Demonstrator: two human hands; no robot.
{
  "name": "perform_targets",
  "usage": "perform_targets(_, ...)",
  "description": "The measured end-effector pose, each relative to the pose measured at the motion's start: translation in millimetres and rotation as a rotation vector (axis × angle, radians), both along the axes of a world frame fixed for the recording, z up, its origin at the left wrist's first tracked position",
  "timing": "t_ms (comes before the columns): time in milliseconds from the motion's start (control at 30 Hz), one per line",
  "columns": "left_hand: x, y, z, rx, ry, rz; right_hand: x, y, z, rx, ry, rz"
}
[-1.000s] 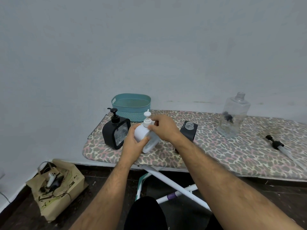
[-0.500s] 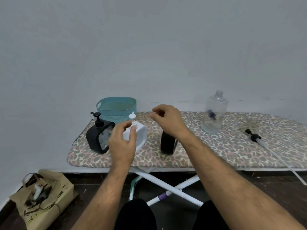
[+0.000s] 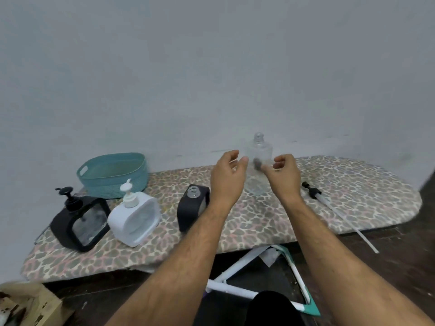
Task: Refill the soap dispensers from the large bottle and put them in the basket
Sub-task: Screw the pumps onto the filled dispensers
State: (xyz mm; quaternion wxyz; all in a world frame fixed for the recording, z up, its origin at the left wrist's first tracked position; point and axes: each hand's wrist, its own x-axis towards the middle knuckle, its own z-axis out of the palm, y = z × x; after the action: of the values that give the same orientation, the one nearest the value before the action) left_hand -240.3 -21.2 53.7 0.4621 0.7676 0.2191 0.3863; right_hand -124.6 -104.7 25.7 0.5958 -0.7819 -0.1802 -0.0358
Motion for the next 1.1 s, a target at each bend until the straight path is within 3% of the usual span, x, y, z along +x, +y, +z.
perform_targets(133, 48, 9, -30, -0.206, 0.161, -0.084, 36, -6, -28, -0.158, 0.135, 0.098)
perform_targets(233, 71, 15, -42, -0.312, 0.175, -0.104, 53, 1, -37, -0.187, 0.187, 0.182)
perform_targets(533, 103, 26, -69, -0.461, 0.127, -0.141, 69, 21, -49, -0.168, 0.067, 0.261)
perform_targets(1100, 133, -36, -75, -0.384, 0.205, -0.349, 100, -62, -42, -0.192, 0.094, 0.097)
